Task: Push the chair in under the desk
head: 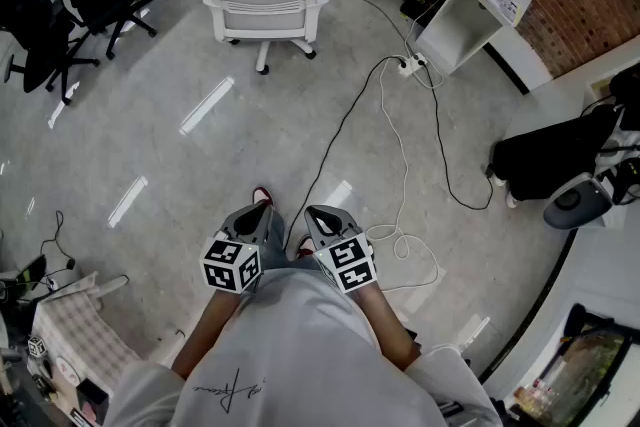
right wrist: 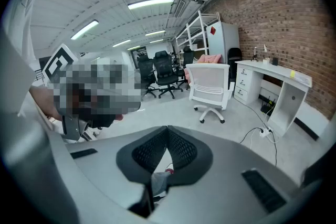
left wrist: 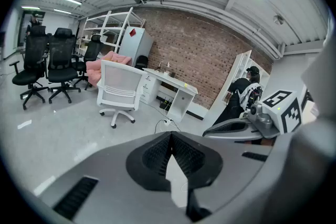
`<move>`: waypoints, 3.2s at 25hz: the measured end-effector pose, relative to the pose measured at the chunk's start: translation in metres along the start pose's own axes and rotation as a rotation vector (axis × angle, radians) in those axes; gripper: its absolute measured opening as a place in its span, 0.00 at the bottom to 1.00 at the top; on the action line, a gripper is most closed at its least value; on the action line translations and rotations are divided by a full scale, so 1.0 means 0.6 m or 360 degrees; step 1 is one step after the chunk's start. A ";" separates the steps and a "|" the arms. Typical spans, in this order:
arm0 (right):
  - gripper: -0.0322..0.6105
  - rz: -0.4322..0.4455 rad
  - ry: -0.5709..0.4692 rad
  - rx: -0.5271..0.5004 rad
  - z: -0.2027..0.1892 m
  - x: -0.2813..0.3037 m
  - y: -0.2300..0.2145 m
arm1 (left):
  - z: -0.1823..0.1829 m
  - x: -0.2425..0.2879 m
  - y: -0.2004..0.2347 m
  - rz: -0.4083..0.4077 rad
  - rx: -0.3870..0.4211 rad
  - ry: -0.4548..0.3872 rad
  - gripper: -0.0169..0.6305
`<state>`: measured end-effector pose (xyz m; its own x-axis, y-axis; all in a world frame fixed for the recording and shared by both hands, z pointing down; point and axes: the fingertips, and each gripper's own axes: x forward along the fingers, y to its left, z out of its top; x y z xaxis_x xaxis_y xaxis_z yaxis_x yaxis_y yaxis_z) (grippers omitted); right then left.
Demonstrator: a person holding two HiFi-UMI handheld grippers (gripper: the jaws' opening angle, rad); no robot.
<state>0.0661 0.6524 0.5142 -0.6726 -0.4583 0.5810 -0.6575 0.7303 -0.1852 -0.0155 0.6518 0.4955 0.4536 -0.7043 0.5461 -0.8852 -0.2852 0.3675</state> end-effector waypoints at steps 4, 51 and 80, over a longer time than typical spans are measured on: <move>0.09 -0.0017 -0.0011 -0.0021 0.049 0.048 -0.010 | 0.052 0.025 0.043 -0.0022 0.0012 -0.0030 0.03; 0.09 -0.0004 -0.0064 -0.0007 0.369 0.374 -0.023 | 0.307 0.066 0.367 -0.0160 0.0014 -0.0138 0.03; 0.10 -0.0054 -0.0160 -0.0170 0.596 0.534 -0.409 | 0.618 0.386 0.466 0.0041 0.0576 -0.0062 0.03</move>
<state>-0.1095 0.1453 0.4626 -0.6848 -0.5282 0.5020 -0.6442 0.7609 -0.0781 -0.1964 0.1680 0.4456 0.4327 -0.7363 0.5202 -0.8785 -0.4740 0.0598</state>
